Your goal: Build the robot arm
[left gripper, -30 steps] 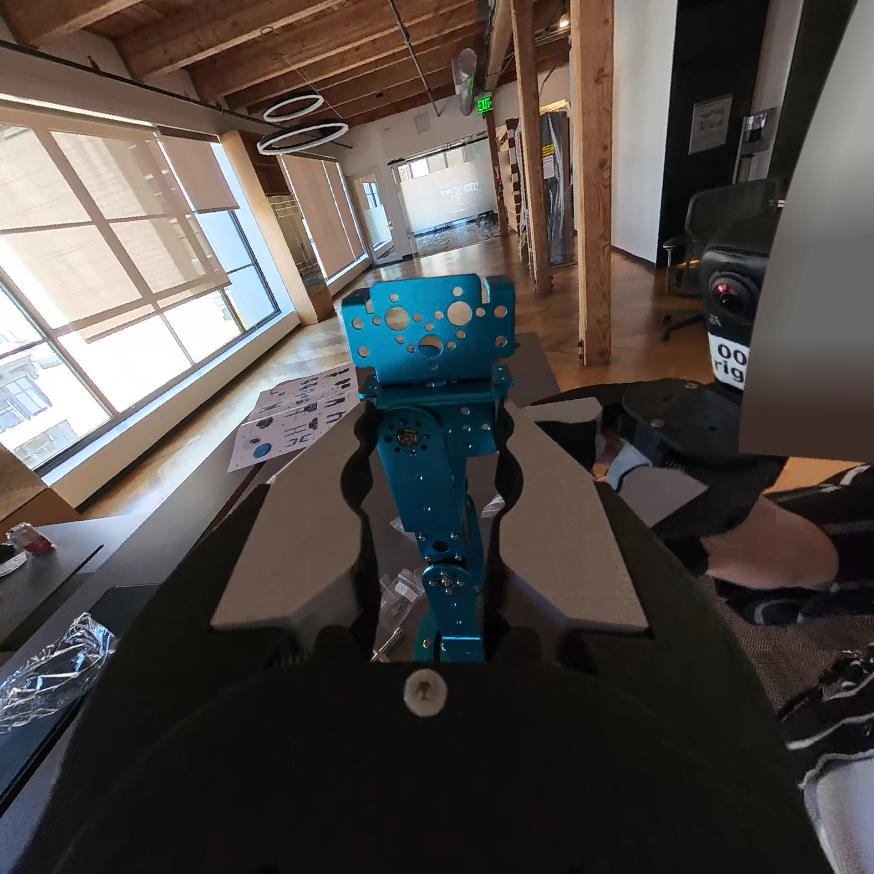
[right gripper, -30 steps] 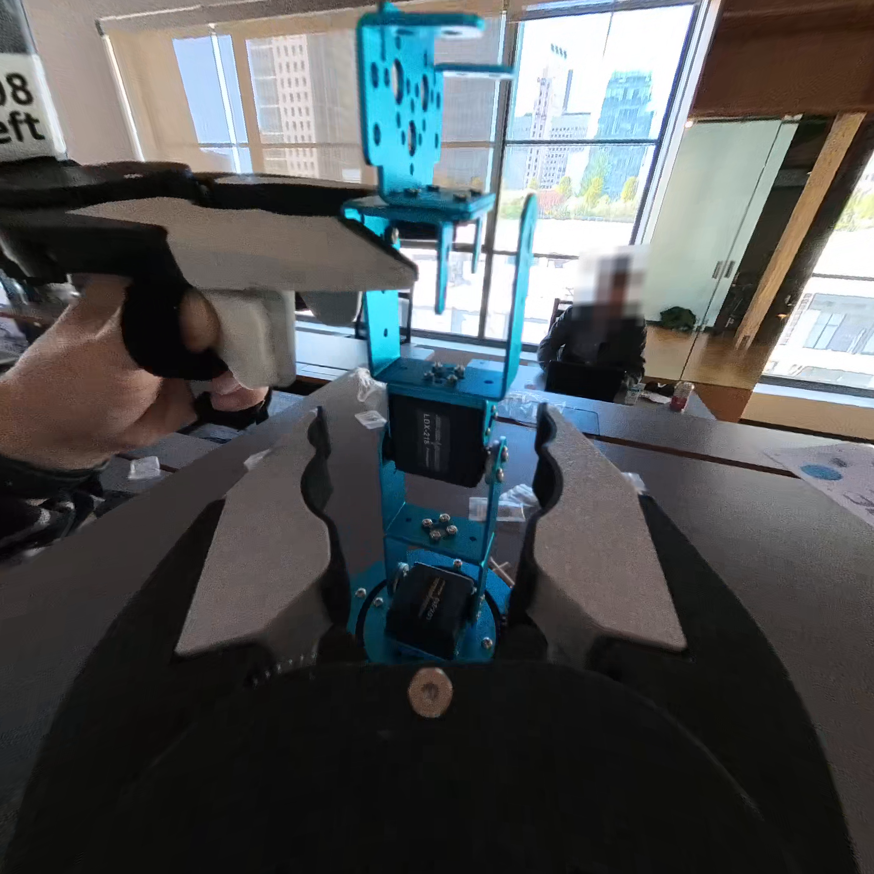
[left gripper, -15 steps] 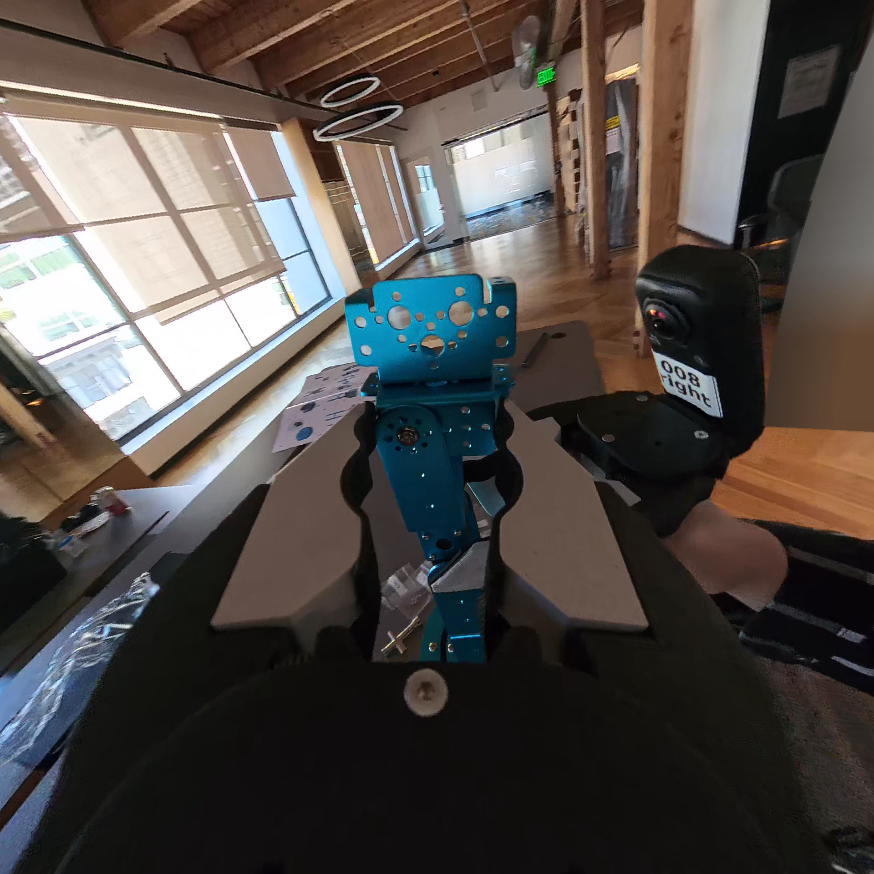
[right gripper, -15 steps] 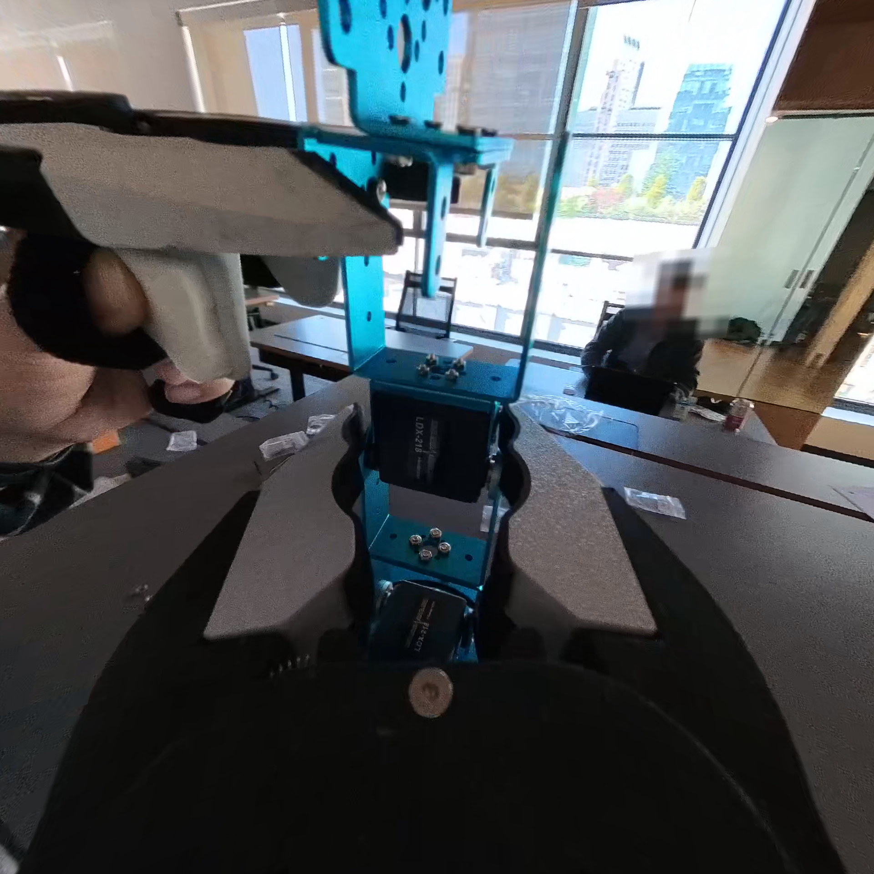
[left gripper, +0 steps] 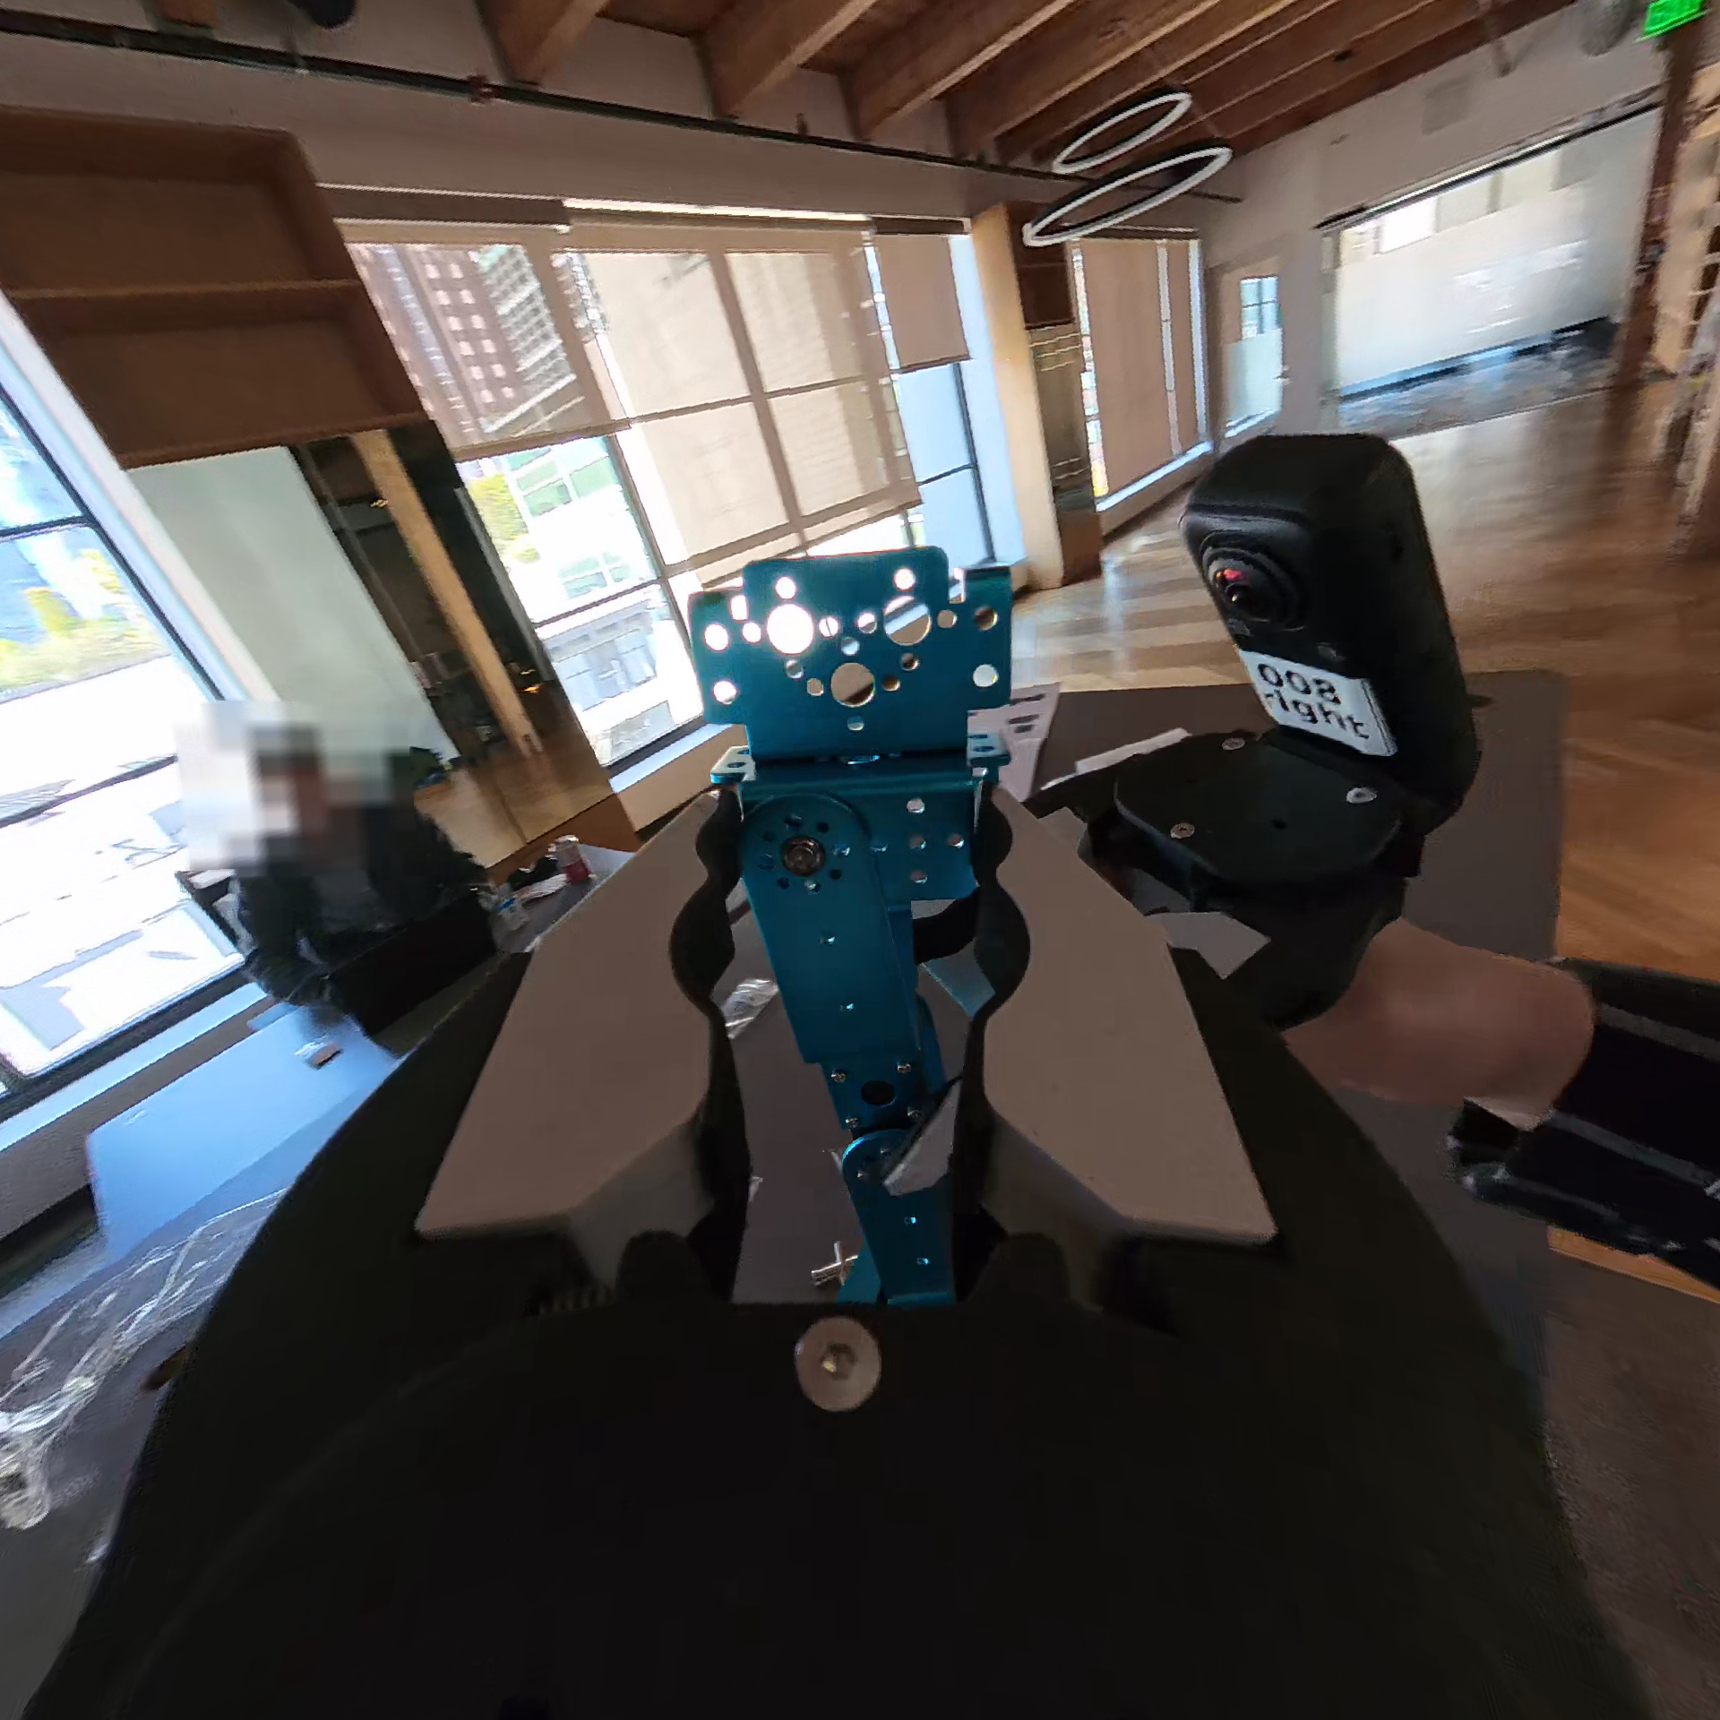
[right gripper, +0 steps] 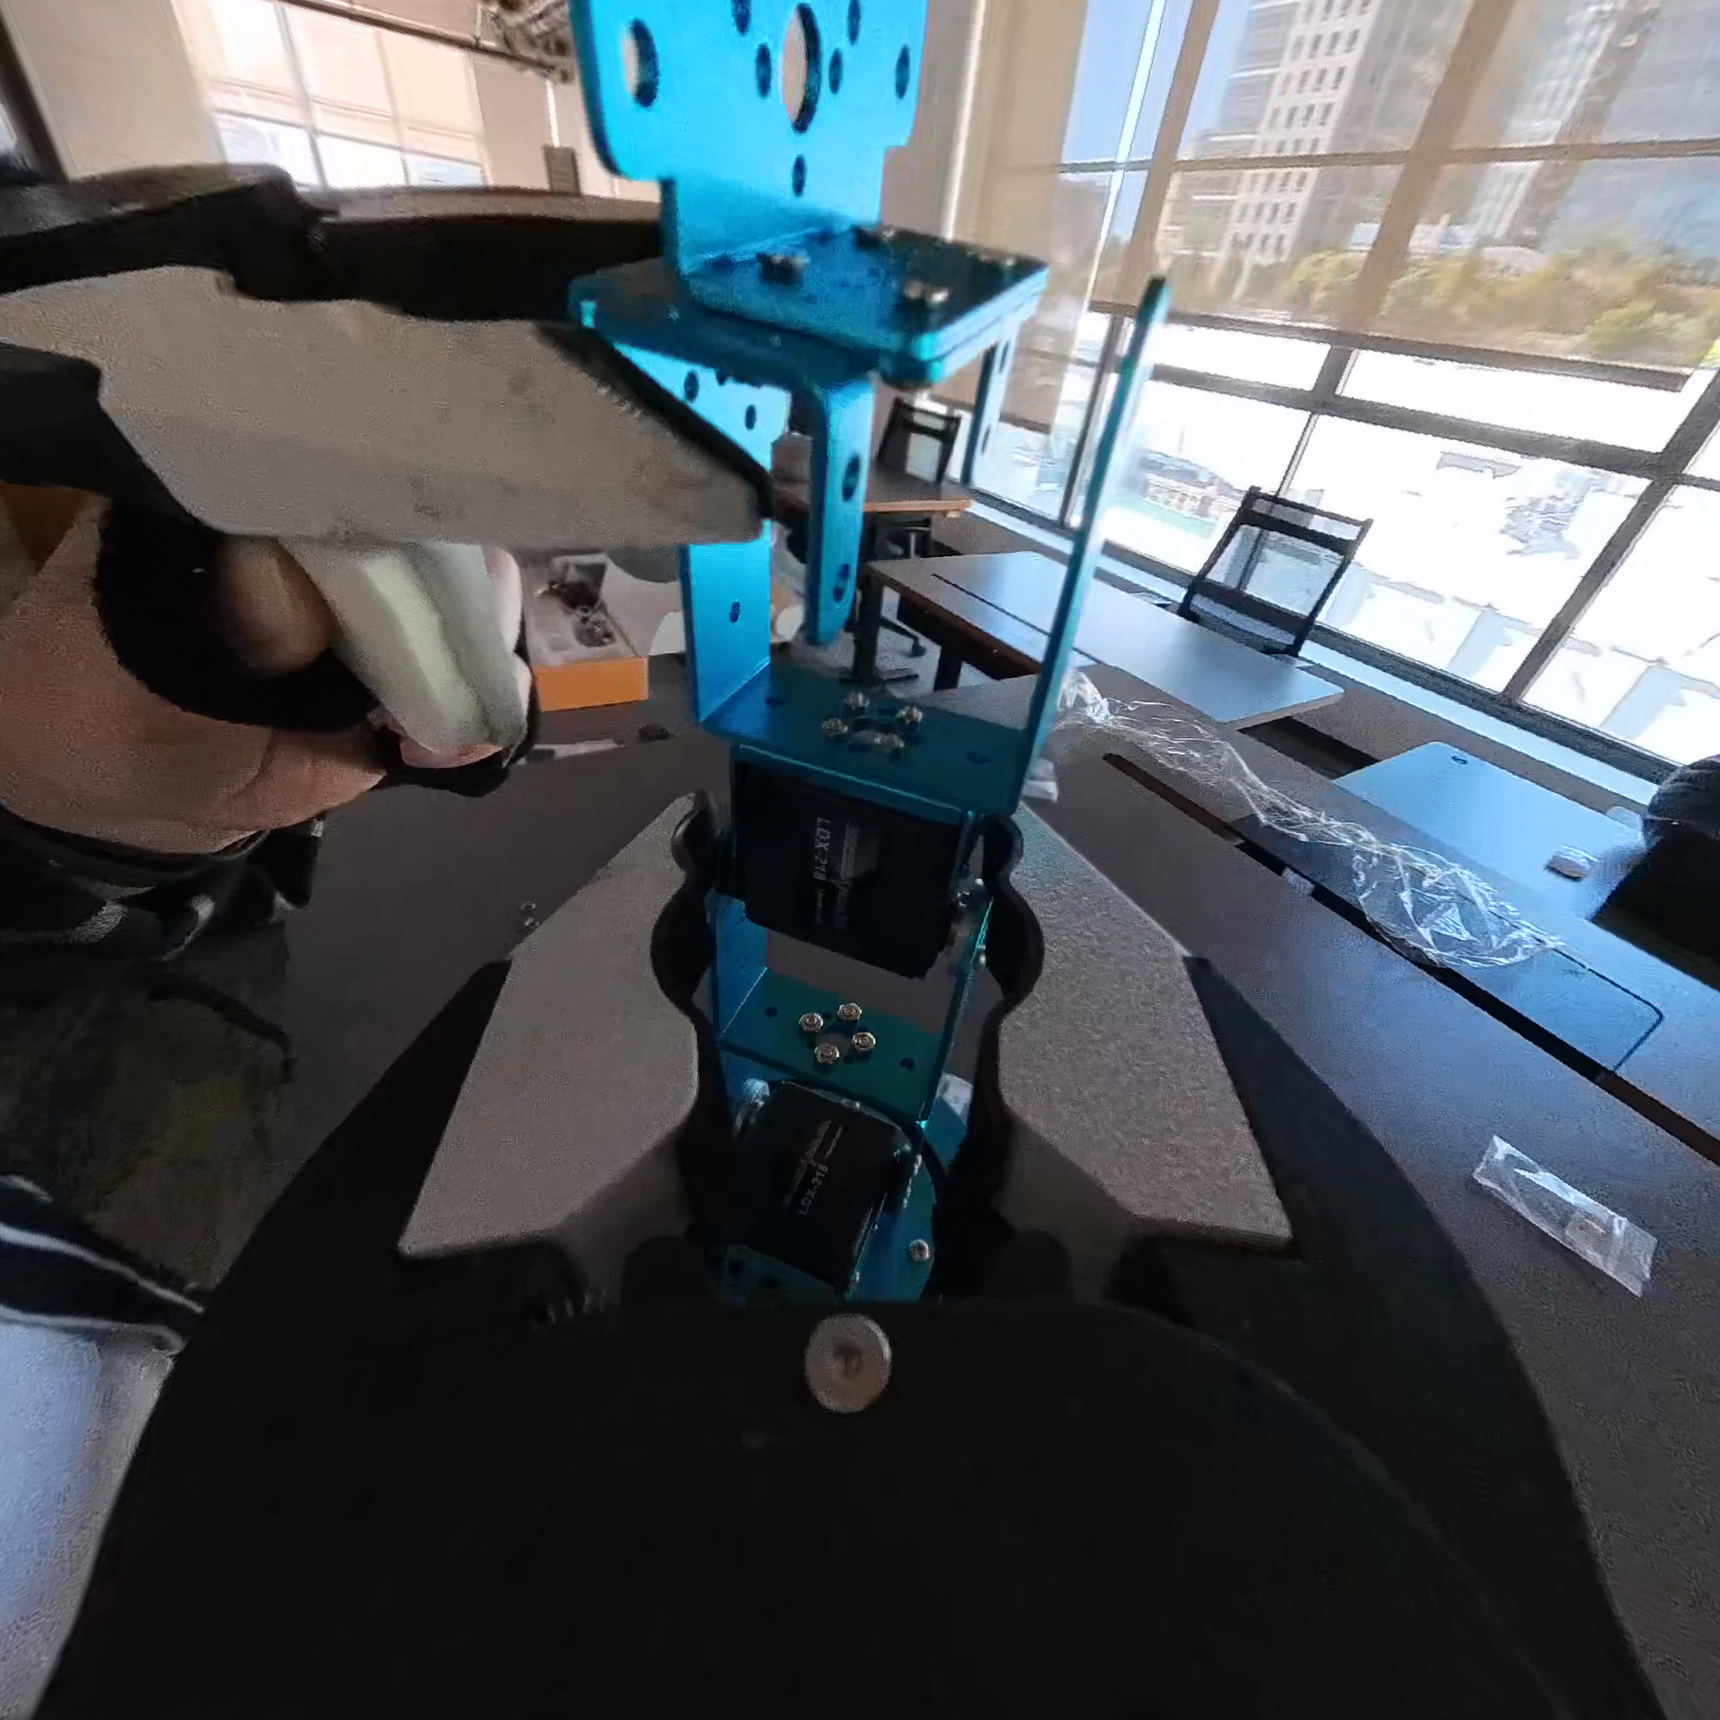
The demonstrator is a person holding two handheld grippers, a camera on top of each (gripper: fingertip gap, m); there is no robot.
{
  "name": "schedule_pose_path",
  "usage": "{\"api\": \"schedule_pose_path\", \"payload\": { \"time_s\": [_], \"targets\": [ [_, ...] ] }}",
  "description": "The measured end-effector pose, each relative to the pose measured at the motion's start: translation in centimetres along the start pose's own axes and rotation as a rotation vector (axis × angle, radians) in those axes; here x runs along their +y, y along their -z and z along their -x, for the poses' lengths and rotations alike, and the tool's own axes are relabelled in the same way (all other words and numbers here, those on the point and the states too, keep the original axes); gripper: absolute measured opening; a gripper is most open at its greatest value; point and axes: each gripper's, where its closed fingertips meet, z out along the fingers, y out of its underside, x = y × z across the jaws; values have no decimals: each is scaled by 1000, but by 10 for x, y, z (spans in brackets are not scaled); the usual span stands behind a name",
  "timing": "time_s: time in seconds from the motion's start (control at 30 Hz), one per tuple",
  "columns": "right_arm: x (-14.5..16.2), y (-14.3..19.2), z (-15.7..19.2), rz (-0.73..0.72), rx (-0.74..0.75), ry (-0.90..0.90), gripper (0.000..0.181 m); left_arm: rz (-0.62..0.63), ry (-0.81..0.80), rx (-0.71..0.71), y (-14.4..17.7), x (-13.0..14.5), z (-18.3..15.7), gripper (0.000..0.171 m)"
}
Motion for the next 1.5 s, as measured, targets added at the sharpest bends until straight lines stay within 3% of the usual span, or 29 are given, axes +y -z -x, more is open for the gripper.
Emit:
{"api": "schedule_pose_path", "payload": {
  "time_s": [0.17, 0.3, 0.4, 0.53, 0.67, 0.77, 0.83, 1.1, 1.2, 1.37, 1.5],
  "targets": [
    [-6, 44, -5, 11, -49, -50, 70, -7, 4, -83, -2, -1, 2, 49],
    [-80, 92, -16, -245, 21, -217, 55, -17, 5, -97, -1, -1, 2, 49],
    [-116, 89, -1, -258, 63, -96, 51, -17, 3, -96, -1, -1, 2, 48],
    [-106, 68, 0, -144, 186, -53, 40, -28, 24, -92, 0, -2, 2, 49],
    [-107, 64, 3, -208, 171, -130, 34, -44, 44, -92, 0, -3, 3, 49],
    [-106, 73, -10, -208, 270, -122, 32, -40, 35, -94, 0, -2, 3, 48],
    [-106, 75, -5, -216, 232, -143, 21, -40, 32, -93, 0, -2, 3, 48],
    [-100, 37, 5, -207, 119, -217, 38, -48, 27, -84, 1, -2, 3, 48],
    [-100, 30, 6, -207, 129, -171, 3, -51, 33, -87, 2, -2, 5, 48],
    [-99, 28, 4, -172, 173, -143, 0, -14, -37, -131, 3, 1, 7, 49],
    [-100, 29, 0, -165, 193, -192, 0, -2, 16, -39, 8, 1, 1, 73]
  ]
}}
